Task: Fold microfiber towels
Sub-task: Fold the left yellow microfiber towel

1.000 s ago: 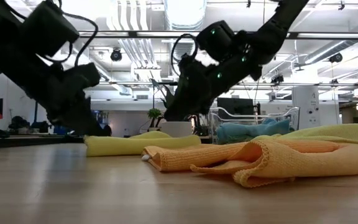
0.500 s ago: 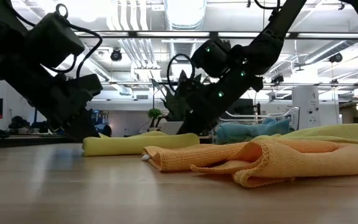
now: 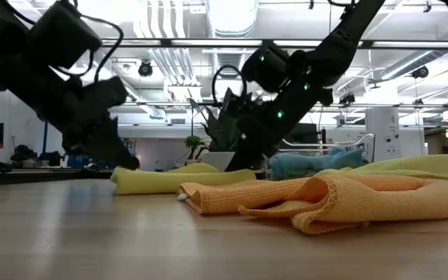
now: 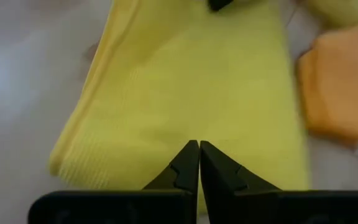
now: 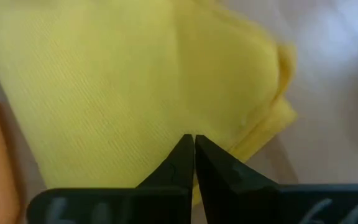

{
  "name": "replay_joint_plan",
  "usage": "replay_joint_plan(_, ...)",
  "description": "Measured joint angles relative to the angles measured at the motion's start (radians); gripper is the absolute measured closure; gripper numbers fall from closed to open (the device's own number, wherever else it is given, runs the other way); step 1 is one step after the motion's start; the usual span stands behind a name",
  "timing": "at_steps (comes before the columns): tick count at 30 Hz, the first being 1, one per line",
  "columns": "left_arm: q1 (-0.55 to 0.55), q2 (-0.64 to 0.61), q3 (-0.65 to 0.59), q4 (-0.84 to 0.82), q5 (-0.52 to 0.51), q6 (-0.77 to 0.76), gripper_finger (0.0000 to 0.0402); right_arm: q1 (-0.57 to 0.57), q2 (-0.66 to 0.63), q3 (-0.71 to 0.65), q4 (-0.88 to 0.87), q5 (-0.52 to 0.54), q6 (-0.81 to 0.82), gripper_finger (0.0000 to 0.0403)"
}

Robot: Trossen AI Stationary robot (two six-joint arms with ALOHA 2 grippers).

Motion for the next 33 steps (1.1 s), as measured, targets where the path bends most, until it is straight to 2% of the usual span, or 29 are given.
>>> replay_joint_plan(5,0.000,-0.079,0.004,-0.005,0.040,0.018,0.0402,0.001,-0.049,0.000,-0.006,-0.001,-0.002,0.0394)
replay_joint_plan(10,-0.002,-0.098,0.025,-0.003,0.156,0.018,0.0402,0.023,-0.073,0.000,-0.003,-0.020,-0.004,0.0394)
replay_joint_plan(15,-0.004,-0.042,0.054,0.018,0.188,0.018,0.0402,0.062,-0.073,0.000,-0.003,-0.023,-0.026,0.0394)
replay_joint_plan(21,-0.005,0.042,0.099,0.022,0.240,0.018,0.0402,0.099,-0.073,0.000,-0.003,-0.074,-0.039,0.0394)
replay_joint_plan(33,-0.006,0.130,0.126,0.022,0.335,0.016,0.0401,0.107,-0.032,0.000,-0.008,-0.074,-0.035,0.0394)
